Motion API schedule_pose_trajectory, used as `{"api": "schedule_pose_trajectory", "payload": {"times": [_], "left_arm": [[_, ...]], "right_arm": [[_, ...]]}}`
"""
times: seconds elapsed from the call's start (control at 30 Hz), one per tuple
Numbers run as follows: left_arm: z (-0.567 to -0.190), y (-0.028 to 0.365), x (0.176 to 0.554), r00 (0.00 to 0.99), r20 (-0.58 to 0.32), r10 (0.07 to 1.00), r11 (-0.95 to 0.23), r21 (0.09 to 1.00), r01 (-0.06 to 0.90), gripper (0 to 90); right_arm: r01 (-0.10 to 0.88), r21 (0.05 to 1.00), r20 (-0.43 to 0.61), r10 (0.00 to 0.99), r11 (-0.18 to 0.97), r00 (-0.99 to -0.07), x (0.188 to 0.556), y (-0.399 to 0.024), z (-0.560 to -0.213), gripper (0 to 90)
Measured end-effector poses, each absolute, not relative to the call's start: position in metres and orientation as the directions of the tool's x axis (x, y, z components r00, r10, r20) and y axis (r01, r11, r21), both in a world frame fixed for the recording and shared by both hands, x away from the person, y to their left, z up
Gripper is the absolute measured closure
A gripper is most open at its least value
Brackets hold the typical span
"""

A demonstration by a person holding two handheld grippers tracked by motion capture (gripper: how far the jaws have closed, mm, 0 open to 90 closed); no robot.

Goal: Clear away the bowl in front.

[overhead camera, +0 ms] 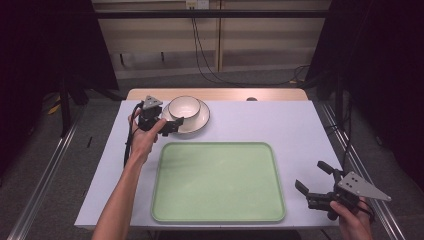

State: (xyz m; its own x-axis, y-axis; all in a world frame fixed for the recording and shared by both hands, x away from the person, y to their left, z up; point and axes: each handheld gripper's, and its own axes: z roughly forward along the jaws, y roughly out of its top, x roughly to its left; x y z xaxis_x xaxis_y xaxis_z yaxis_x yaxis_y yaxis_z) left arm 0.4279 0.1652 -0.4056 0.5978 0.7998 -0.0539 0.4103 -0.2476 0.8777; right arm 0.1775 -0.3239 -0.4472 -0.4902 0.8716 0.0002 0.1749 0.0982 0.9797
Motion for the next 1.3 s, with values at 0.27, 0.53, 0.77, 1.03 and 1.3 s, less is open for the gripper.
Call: {"api": "schedule_pose_trajectory", "payload": {"times": [0.27, 0.53, 0.77, 1.03, 1.3], "left_arm": [[-0.407, 0.166, 0.456, 0.559, -0.025, 0.829, -0.282, 0.844, 0.456, 10.4], [-0.422, 0.163, 0.480, 0.526, -0.023, 0.850, -0.288, 0.816, 0.501, 12.2], [-0.430, 0.156, 0.500, 0.497, -0.010, 0.868, -0.300, 0.786, 0.540, 18.0], [-0.439, 0.157, 0.509, 0.466, -0.021, 0.884, -0.302, 0.736, 0.606, 24.9], [-0.443, 0.154, 0.510, 0.435, -0.042, 0.899, -0.277, 0.715, 0.642, 32.0]], "right_arm": [[0.175, 0.980, 0.001, 0.872, 0.098, -0.489, 0.178, -0.325, -0.448, 1.9], [0.179, 0.979, 0.006, 0.869, 0.095, -0.494, 0.177, -0.325, -0.448, 2.0], [0.177, 0.979, 0.003, 0.866, 0.099, -0.500, 0.177, -0.326, -0.449, 2.1], [0.189, 0.977, 0.007, 0.866, 0.101, -0.500, 0.177, -0.326, -0.450, 2.4], [0.183, 0.978, 0.006, 0.869, 0.098, -0.495, 0.176, -0.326, -0.450, 2.7]]}}
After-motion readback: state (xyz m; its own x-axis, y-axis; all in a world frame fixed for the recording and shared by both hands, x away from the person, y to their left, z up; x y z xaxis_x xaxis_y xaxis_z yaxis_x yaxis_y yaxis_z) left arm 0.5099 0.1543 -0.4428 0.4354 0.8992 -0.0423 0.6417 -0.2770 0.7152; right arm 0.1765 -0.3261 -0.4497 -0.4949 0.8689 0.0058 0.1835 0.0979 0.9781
